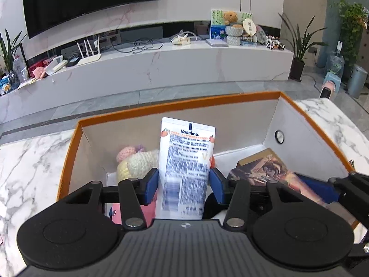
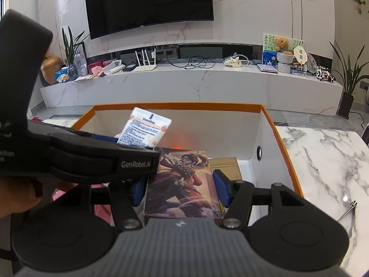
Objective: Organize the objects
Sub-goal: 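Lower the tube and card box into the orange box and open both tools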
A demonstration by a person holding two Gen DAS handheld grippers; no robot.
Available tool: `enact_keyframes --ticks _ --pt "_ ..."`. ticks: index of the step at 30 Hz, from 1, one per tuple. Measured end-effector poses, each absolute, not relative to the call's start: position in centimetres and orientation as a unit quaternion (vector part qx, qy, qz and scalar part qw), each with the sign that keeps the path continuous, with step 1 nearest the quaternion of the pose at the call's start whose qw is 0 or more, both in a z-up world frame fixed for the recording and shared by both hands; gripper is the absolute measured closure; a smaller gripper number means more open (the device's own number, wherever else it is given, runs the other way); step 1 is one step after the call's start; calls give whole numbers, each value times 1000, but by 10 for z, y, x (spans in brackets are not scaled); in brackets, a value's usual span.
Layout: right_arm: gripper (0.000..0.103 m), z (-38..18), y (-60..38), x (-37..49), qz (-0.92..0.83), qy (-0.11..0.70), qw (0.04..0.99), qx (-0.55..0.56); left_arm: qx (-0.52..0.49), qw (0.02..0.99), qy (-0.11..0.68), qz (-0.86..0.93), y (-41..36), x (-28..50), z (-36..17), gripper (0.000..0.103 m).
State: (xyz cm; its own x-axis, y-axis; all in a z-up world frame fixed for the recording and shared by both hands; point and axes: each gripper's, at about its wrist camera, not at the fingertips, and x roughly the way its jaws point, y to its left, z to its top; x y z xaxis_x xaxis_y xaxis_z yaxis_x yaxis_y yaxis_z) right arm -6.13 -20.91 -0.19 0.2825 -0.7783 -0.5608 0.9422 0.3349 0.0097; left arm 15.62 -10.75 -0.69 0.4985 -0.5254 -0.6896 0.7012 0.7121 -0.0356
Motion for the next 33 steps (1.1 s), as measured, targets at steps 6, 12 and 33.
enact_keyframes --ticks 6,12,33 --pt "43 -4 -214 -58 -550 237 782 174 132 861 343 -351 -107 153 -5 48" --pt "35 0 -214 -61 -555 235 779 172 147 864 336 -345 -108 150 -2 41" --pt "21 7 -202 -66 -553 227 785 160 171 875 317 -323 -102 148 7 31"
